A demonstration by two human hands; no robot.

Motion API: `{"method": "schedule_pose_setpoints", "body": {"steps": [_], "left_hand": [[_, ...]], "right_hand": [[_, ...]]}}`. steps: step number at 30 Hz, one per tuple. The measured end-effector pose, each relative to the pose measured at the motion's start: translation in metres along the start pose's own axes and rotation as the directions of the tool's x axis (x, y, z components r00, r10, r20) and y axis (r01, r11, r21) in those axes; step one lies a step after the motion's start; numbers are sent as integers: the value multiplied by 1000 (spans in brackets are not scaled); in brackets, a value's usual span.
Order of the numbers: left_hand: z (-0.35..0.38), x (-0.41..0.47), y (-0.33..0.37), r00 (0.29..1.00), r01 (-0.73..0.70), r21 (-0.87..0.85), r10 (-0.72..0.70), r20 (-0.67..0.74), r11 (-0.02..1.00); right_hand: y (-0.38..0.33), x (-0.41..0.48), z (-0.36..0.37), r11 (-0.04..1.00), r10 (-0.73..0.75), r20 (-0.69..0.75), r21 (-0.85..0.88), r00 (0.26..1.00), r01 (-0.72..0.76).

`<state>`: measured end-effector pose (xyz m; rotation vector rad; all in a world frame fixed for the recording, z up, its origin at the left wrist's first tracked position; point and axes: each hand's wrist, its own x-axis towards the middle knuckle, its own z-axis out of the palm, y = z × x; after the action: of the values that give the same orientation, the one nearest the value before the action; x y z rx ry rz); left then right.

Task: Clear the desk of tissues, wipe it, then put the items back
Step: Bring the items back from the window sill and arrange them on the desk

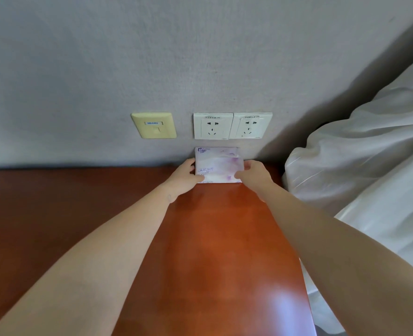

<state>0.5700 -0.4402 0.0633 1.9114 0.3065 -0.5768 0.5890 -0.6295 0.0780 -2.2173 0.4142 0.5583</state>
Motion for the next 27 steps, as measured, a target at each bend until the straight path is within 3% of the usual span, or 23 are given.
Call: {"method": "schedule_pose_setpoints", "body": {"steps": [6, 13, 17, 21, 27], "left_hand": [[-8, -16, 3, 998, 32, 114, -27, -50, 993], [-14, -75, 23, 995, -86, 310, 98, -25, 947], [-15, -121, 36, 978, -195, 543, 205, 42, 817], [-7, -169, 42, 949, -291, 735, 281, 142, 613], [31, -246, 44, 893, -422, 796, 353, 280, 435]], "right_hand": [[-3, -25, -10, 999, -26, -27, -21, 999, 25], [-3, -85, -23, 994, -95, -82, -66, 992, 90], [3, -132, -32, 979, -178, -110, -123, 978, 164], [24, -187, -39, 911, -287, -95, -335, 953, 241], [82, -279, -52, 894, -251, -184, -420, 950, 155]]}}
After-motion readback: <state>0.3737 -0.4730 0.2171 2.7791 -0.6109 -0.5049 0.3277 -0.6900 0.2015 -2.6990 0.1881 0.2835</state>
